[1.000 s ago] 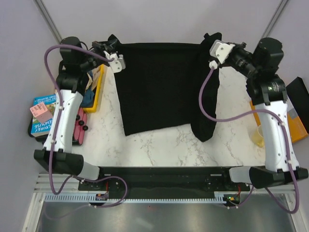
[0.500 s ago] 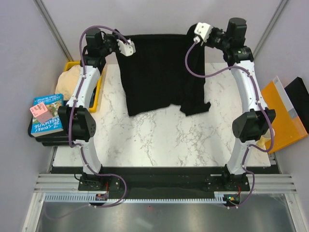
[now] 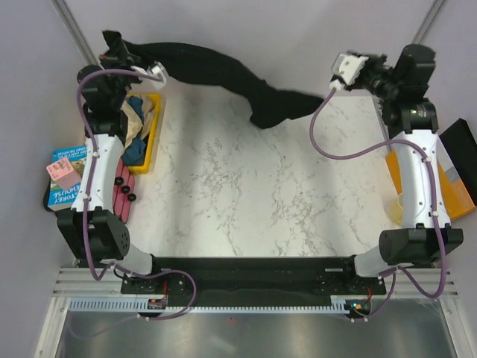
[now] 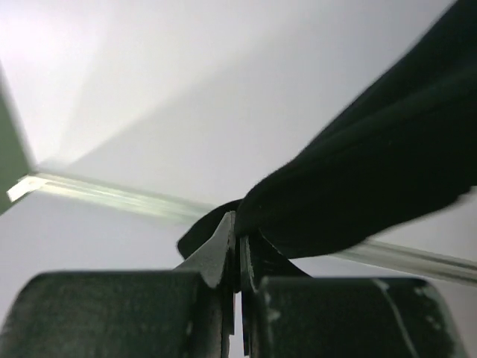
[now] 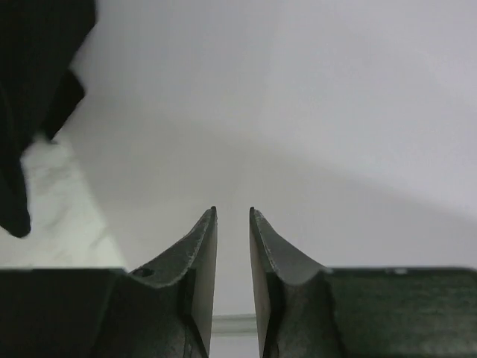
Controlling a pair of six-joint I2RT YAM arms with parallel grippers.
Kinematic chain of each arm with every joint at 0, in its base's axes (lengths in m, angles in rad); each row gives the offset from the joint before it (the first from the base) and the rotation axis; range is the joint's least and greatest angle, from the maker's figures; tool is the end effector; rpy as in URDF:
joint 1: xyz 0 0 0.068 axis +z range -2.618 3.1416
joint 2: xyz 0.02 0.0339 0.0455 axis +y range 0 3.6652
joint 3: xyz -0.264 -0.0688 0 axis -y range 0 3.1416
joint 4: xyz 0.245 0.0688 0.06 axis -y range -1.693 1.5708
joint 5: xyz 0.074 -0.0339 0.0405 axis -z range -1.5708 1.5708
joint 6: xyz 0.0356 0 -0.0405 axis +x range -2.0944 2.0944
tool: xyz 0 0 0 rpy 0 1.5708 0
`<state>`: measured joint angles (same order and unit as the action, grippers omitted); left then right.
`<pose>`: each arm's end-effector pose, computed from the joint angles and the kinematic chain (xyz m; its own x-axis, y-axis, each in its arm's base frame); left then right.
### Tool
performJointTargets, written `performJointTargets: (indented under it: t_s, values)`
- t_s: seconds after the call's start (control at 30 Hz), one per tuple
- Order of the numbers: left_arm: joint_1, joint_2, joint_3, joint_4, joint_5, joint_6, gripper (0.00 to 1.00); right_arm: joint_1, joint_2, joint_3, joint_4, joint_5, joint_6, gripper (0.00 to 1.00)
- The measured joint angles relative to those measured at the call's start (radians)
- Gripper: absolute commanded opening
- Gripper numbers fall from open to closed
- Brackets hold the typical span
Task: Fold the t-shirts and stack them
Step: Flatten out the tshirt
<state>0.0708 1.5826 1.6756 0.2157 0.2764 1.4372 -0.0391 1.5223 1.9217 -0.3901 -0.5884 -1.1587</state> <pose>0.3644 0.0161 0.4929 0.2299 0.9722 -0.0447 -0.2749 0.1090 0.9553 0.3137 0.0075 0.5287 0.4821 -0.7816 -0.3958 -0.2006 0.3413 -0.9183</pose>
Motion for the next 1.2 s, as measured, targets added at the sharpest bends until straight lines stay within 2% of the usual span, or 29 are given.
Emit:
performJointTargets:
  t_s: [0.1, 0.23, 0.33, 0.37, 0.47, 0.5, 0.63, 0.8, 0.97, 1.2]
  values:
    - [-0.002, -0.084, -0.219, -0.042, 0.059, 0.053, 0.02, 0.029, -0.018, -0.194, -0.063, -0.011, -0.036, 0.31]
    - [-0.015, -0.111, -0.449, -0.272, 0.147, 0.143, 0.02, 0.051, 0.054, -0.365, -0.217, 0.002, -0.087, 0.32]
    - [-0.025, -0.125, -0.554, -0.458, 0.199, 0.218, 0.02, 0.066, 0.091, -0.435, -0.339, 0.024, -0.132, 0.41]
    - [-0.029, -0.136, -0.575, -0.517, 0.212, 0.238, 0.02, 0.07, 0.091, -0.448, -0.373, 0.028, -0.142, 0.5]
    - [-0.036, -0.161, -0.576, -0.625, 0.25, 0.256, 0.02, 0.078, 0.087, -0.449, -0.42, 0.022, -0.147, 0.62]
    - [-0.039, -0.164, -0.565, -0.643, 0.254, 0.255, 0.02, 0.08, 0.087, -0.449, -0.429, 0.014, -0.147, 0.62]
    - [-0.046, -0.166, -0.501, -0.672, 0.256, 0.254, 0.02, 0.108, 0.085, -0.448, -0.473, -0.016, -0.144, 0.61]
    - [-0.064, -0.161, -0.467, -0.679, 0.246, 0.254, 0.02, 0.251, 0.109, -0.454, -0.509, -0.023, -0.127, 0.58]
    - [-0.098, -0.149, -0.464, -0.691, 0.24, 0.253, 0.02, 0.382, 0.235, -0.458, -0.515, 0.015, -0.096, 0.56]
    - [-0.103, -0.149, -0.462, -0.694, 0.223, 0.242, 0.02, 0.419, 0.378, -0.459, -0.516, 0.125, -0.103, 0.56]
